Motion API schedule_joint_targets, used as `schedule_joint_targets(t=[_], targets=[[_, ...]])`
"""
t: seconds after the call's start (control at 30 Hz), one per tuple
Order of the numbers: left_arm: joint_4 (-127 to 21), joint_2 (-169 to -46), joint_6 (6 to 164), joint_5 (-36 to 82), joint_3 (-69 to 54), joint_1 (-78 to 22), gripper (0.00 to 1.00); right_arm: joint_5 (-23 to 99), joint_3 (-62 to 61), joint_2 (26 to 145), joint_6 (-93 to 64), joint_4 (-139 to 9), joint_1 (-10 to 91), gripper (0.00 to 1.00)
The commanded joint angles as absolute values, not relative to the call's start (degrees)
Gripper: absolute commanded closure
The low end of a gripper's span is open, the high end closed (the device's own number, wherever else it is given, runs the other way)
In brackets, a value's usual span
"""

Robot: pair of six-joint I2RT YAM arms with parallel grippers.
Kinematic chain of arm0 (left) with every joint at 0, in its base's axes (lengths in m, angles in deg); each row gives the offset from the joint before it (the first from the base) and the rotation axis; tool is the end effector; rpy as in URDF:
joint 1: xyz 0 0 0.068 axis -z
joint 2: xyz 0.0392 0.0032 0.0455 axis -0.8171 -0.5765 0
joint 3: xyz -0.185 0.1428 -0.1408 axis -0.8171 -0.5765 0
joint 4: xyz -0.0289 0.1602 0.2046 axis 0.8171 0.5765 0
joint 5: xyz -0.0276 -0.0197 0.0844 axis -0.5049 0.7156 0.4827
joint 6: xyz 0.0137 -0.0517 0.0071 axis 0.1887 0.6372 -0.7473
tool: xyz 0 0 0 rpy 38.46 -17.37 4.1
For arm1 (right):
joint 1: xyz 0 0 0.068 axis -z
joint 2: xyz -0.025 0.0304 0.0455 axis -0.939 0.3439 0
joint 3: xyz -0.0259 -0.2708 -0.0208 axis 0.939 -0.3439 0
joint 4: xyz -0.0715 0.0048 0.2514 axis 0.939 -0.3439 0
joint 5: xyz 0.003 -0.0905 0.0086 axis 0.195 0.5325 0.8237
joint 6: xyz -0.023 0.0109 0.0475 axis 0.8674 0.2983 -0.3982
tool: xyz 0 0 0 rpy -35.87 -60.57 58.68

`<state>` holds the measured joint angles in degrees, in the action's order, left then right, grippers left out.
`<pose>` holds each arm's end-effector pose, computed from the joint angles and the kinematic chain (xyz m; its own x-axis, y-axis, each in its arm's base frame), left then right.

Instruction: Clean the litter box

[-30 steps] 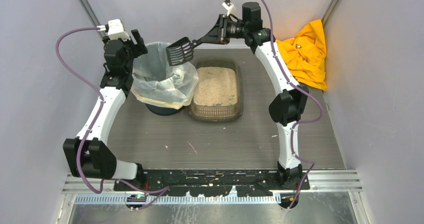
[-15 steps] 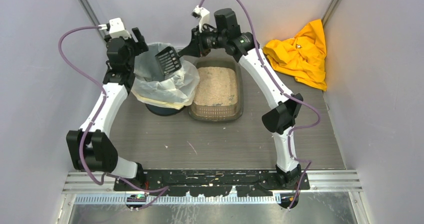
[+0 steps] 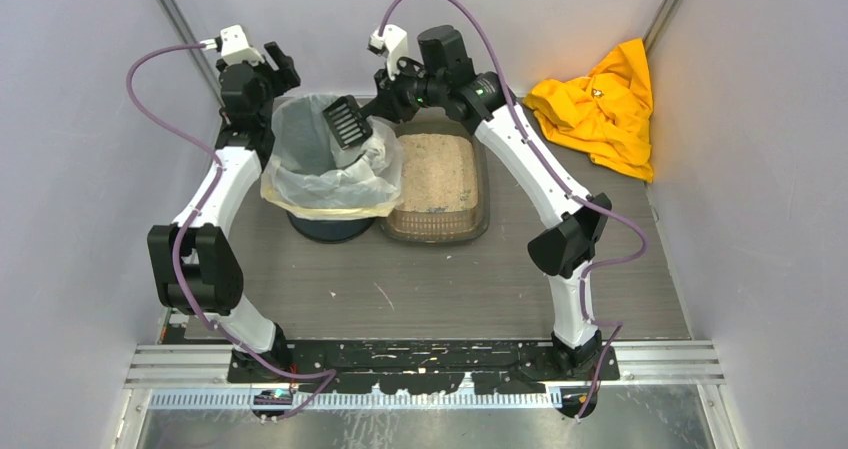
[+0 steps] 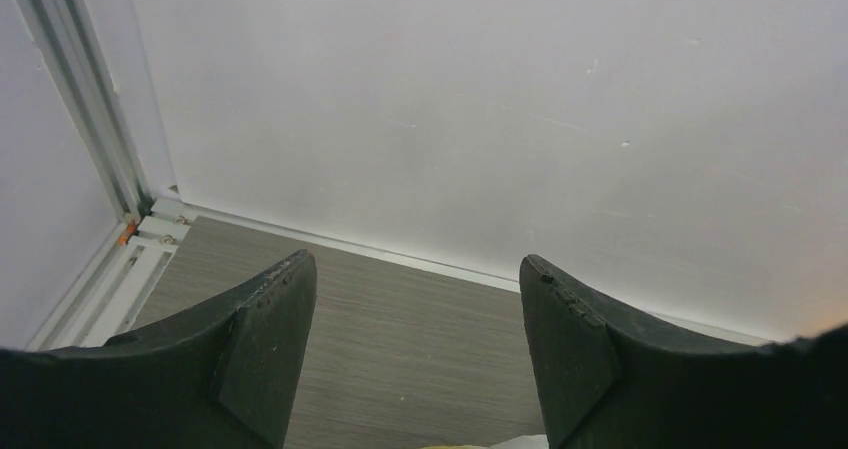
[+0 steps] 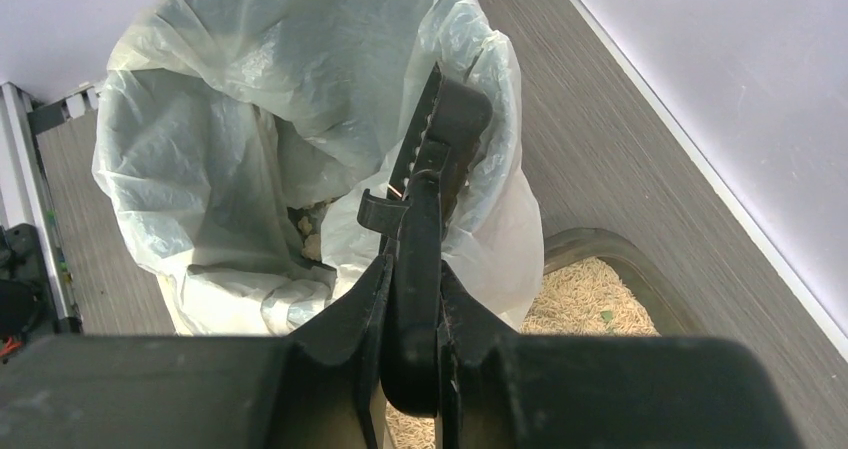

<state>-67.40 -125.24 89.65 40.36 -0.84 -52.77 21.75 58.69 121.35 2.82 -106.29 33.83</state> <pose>0.3952 -0.0086 0.3807 0.0750 -0.2812 -0.9567 -0.1032 0.9521 -0.2880 0.3563 0.2770 0.4399 -0.1623 -0.3273 -0.9309 -0.8816 0.4718 -0.0122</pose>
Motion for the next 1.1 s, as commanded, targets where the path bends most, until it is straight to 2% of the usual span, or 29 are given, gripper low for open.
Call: schedule_joint_targets(t=[0.0, 0.33, 0.63, 0.93, 1.07], targets=[[-72.7, -125.13, 91.6, 39.13, 2.3, -53.41, 0.26, 23.21, 59.91, 117.01, 6.7, -106.41, 34.48, 0.99], [-73.2, -126.77, 93.79, 38.42, 2.64, -53.63, 0.26, 10.14, 62.64, 113.62, 8.24, -110.53, 32.34, 0.99], [-73.58, -126.07, 94.54, 38.22, 1.87, -54.26, 0.27, 6.22, 62.74, 115.56, 12.5, -118.6, 31.18, 0.99], [-73.14, -124.86, 95.43, 37.39, 0.47, -54.36, 0.27, 15.23, 52.45, 113.3, 7.87, -106.65, 31.69, 0.99], [-73.0, -123.32, 95.32, 36.95, -1.13, -54.36, 0.27, 16.81, 46.11, 110.14, 1.76, -95.05, 33.37, 0.99]])
